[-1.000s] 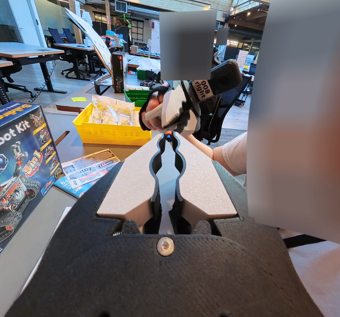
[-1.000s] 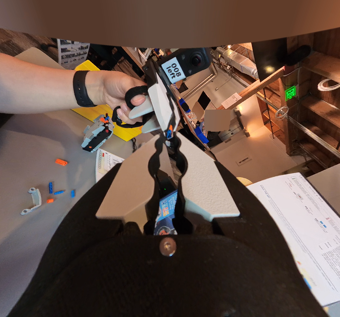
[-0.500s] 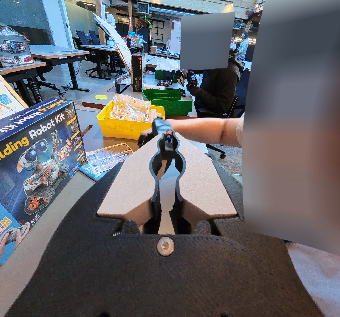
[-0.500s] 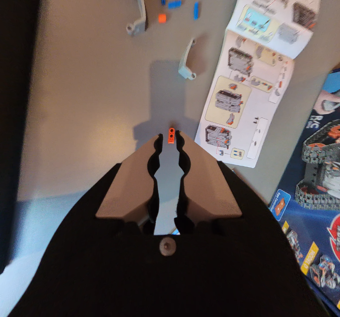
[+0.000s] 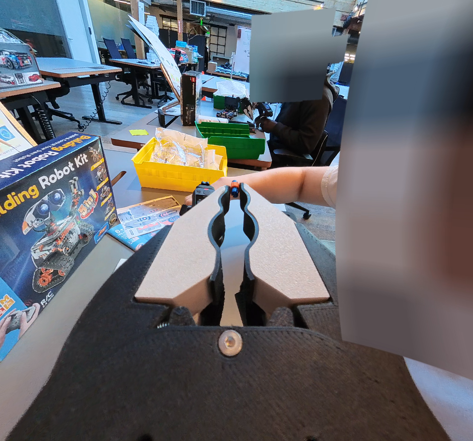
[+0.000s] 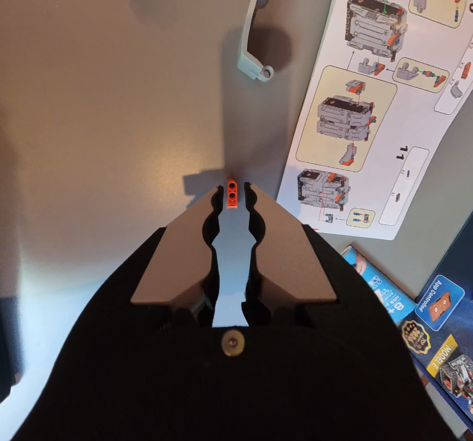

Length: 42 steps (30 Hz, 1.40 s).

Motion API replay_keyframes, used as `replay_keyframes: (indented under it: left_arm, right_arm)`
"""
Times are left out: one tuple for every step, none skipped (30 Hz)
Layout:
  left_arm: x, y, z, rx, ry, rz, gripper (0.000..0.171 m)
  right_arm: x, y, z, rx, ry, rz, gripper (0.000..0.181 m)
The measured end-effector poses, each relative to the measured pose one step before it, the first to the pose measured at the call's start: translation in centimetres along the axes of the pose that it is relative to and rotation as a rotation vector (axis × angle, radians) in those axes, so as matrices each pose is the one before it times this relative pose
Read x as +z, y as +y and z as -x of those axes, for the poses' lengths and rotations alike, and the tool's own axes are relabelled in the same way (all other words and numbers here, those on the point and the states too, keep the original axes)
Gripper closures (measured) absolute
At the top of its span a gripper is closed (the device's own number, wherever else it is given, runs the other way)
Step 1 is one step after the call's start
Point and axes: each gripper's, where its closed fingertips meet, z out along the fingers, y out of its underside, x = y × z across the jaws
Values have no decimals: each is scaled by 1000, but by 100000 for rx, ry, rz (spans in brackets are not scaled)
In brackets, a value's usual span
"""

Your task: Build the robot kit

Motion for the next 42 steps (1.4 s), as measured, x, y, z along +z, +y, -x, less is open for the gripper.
replay_keyframes:
  left_arm:
    - [58,50,-16,237,-126,412,167]
    - [48,12,-74,234,261,129,167]
    - [42,27,-87,21,395,179,167]
    - [26,29,-9,-72,-6,219,167]
    - [10,-2,3,-26,-25,-5,167]
    - [15,-7,-34,-164,318,-100,167]
    - [16,33,-31,-292,333,142,167]
    - [20,49,28,-161,-78,251,167]
    - [16,38,45,-73,-167,169,166]
    - [19,33,-52,-97,292,175,167]
    - [31,19,-50,-66,291,148,166]
    - [17,6,-10,101,-80,96,166]
    - [24,28,-10,54,2,130,166]
    - [17,34,-42,-110,289,192,166]
    - [30,29,11,-94,74,113,166]
    - [21,29,23,-22,-121,10,166]
    - [35,30,-18,-55,25,1,166]
    - [46,45,2,-144,145,169,166]
    - [71,45,43,-25,-52,111,166]
    - [29,5,-18,111,-73,86,166]
    - [14,-6,3,23,-69,-44,166]
    - [42,-23,-15,34,6,-17,166]
    - [50,39,19,-29,-56,30,166]
    - [57,25,7,-77,-74,67,166]
    - [-17,41,50,-185,2,137,166]
    - [55,26,11,-198,113,272,166]
    - [34,55,-2,-132,100,225,166]
    - [129,64,-6,-99,121,200,166]
    - [71,-8,6,-52,75,80,166]
    - [76,82,-14,2,-95,93,166]
    - [71,50,37,-79,43,99,166]
    - [87,44,-7,-100,69,92,166]
    - [40,43,-23,-20,20,96,166]
    - [61,56,-16,-15,89,74,166]
    - [63,37,-15,-5,62,159,166]
    - [46,40,-44,-28,-52,191,166]
    - [49,48,14,-65,-34,179,166]
    - [41,34,-31,-23,-1,98,166]
    - [17,36,12,-16,103,164,166]
    - [3,46,0,-34,-53,269,166]
    - [62,25,57,7,-170,201,166]
    - [34,-30,37,-73,-2,78,166]
  right_arm:
    - [44,12,44,854,-357,49,165]
    - [35,-13,43,651,-248,-217,165]
    - [49,-42,93,565,-652,-417,166]
    - [36,-17,60,518,-365,-237,167]
    - [16,2,-9,359,-31,-88,168]
    - [-12,-47,-53,309,303,-416,169]
    - [-25,-67,-1,298,-232,-459,170]
    - [-38,-57,-34,330,17,-438,171]
    - [-50,-52,-41,310,47,-448,172]
    - [-35,44,1,270,-233,197,173]
    - [-3,64,-42,148,32,335,173]
    - [2,-20,-17,-113,-13,-196,173]
    - [19,28,17,-109,-159,143,173]
    - [32,82,-31,-56,89,591,173]
    - [28,35,-35,-7,129,172,173]
    - [47,-23,14,174,-210,-229,173]
    - [49,21,-14,206,-124,44,173]
    - [60,60,-34,66,106,273,173]
    - [51,20,26,121,-238,-93,173]
    - [48,24,31,254,-279,1,173]
    - [30,-37,-36,-170,321,-348,173]
    - [4,-52,14,-223,-6,-399,174]
    - [-2,8,17,307,-179,53,175]
    - [-20,-1,-66,88,364,21,175]
    - [-42,-70,-47,-296,363,-428,175]
    - [-62,-67,47,72,-208,-443,175]
    - [-71,-12,-8,592,-46,-152,175]
    - [-111,-36,-27,382,242,-419,175]
    - [-125,-63,-27,133,316,-818,175]
    - [-133,-36,-4,438,16,-756,175]
    - [-96,20,-47,445,219,-410,175]
    - [-63,33,-68,141,378,-323,175]
    - [-28,90,37,262,-350,93,175]
    - [17,182,25,176,-256,839,175]
    - [51,204,-55,-249,487,1104,175]
    - [70,171,39,-433,20,1004,175]
    - [69,86,60,-253,-202,551,175]
    - [60,17,50,-149,-106,135,175]
    - [45,22,51,-72,-151,256,175]
    - [15,25,-34,-245,352,194,175]
    - [-2,-18,-25,-46,292,-176,175]
    - [-89,2,-69,187,386,-97,175]
